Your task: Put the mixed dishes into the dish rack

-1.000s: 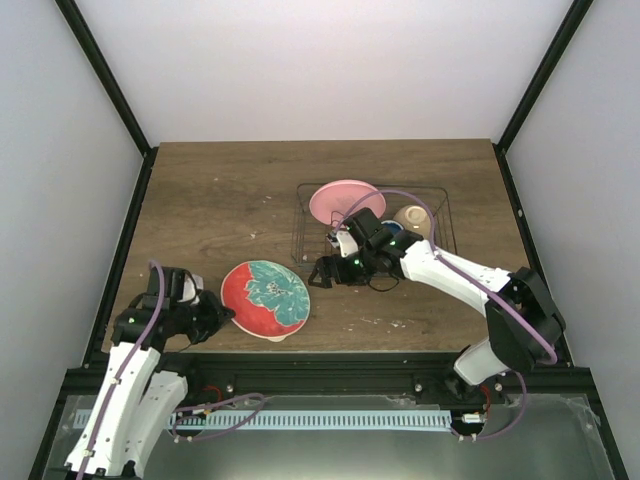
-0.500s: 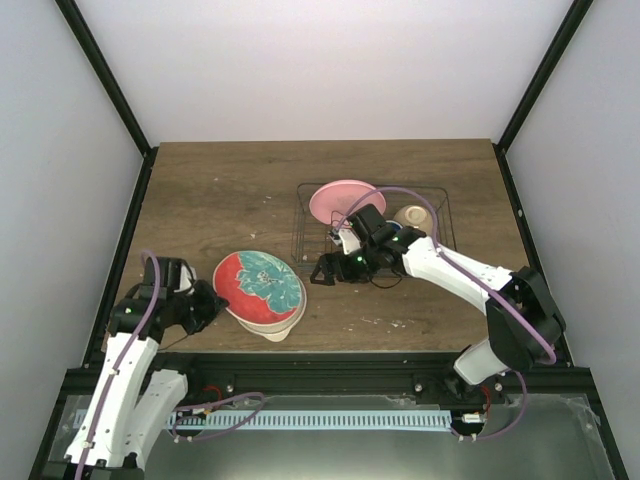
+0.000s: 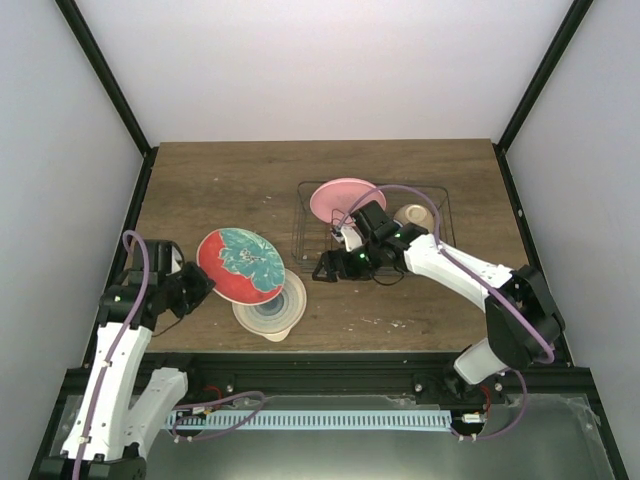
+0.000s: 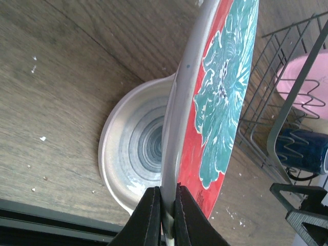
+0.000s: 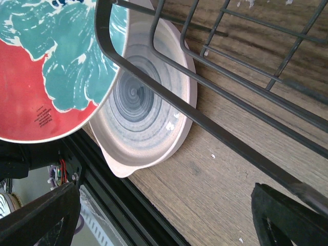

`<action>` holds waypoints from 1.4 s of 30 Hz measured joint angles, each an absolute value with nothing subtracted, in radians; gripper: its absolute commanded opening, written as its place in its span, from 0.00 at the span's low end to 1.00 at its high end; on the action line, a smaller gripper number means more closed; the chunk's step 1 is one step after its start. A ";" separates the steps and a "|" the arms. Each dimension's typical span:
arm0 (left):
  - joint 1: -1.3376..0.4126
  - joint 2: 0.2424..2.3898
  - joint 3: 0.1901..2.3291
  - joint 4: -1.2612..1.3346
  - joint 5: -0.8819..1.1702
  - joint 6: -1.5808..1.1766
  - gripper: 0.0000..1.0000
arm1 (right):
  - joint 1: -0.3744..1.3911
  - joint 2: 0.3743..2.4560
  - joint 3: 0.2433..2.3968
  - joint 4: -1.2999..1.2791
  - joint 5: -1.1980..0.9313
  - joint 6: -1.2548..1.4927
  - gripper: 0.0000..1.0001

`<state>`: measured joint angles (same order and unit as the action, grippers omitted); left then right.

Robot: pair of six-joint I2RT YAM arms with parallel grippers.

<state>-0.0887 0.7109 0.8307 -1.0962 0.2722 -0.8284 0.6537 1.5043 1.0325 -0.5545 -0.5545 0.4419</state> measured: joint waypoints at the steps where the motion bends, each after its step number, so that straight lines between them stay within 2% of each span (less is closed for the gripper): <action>1: -0.085 0.715 0.837 -1.096 0.266 -0.825 0.00 | 0.652 1.508 1.037 -0.555 -0.554 0.440 0.93; 21: -0.057 0.824 1.008 -1.077 0.251 -0.807 0.00 | 0.619 1.539 1.096 -0.621 -0.576 0.364 0.96; 34: -0.057 0.847 1.014 -1.031 0.321 -0.818 0.00 | 0.644 1.478 1.113 -0.725 -0.588 0.292 1.00; 42: -0.057 0.853 1.013 -0.961 0.390 -0.841 0.00 | 0.644 1.479 1.161 -0.641 -0.657 0.326 1.00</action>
